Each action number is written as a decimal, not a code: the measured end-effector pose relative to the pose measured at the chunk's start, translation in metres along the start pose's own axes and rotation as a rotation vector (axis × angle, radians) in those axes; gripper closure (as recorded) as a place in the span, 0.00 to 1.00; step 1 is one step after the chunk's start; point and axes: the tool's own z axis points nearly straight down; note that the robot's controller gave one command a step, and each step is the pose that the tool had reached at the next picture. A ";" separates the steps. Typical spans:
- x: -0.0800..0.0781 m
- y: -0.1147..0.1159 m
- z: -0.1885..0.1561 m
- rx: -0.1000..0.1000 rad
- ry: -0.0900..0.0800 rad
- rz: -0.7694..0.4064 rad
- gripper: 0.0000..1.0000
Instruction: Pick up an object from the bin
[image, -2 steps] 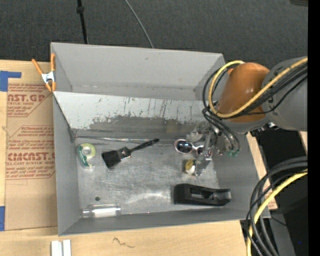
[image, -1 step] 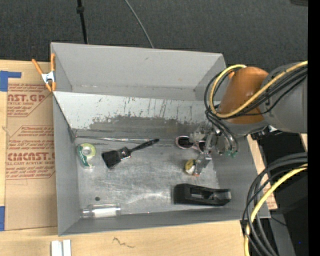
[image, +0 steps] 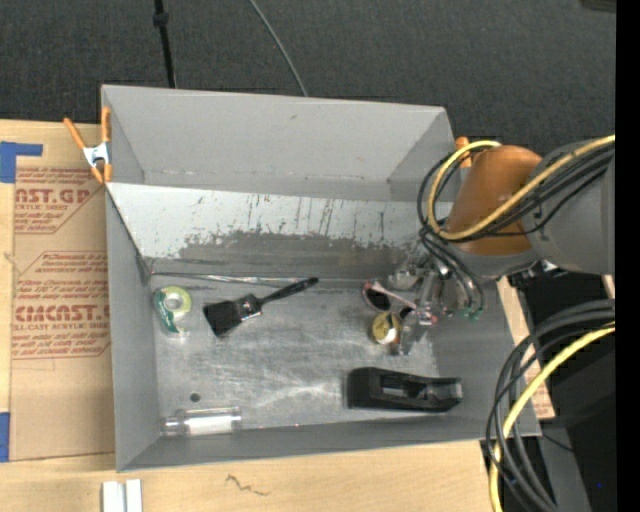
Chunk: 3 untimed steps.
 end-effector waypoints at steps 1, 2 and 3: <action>0.001 0.005 -0.001 0.001 0.000 0.071 0.00; 0.002 0.014 -0.001 0.002 0.005 0.229 0.00; -0.001 0.006 -0.003 0.001 -0.006 0.069 1.00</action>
Offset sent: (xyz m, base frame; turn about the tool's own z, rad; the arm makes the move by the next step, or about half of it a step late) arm -0.0002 0.0127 0.0002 0.2297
